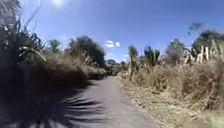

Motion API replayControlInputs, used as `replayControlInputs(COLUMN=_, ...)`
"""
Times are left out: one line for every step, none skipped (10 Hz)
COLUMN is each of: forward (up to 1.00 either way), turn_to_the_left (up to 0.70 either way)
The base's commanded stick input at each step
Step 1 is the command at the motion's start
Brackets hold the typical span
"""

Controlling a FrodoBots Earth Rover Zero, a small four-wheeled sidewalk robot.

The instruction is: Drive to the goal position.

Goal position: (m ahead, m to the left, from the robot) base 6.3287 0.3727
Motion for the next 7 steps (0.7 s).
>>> replayControlInputs(forward=0.7, turn_to_the_left=0.0)
replayControlInputs(forward=0.7, turn_to_the_left=0.0)
replayControlInputs(forward=0.7, turn_to_the_left=0.0)
replayControlInputs(forward=0.7, turn_to_the_left=0.0)
replayControlInputs(forward=0.7, turn_to_the_left=0.0)
replayControlInputs(forward=0.7, turn_to_the_left=0.0)
replayControlInputs(forward=0.7, turn_to_the_left=0.03)
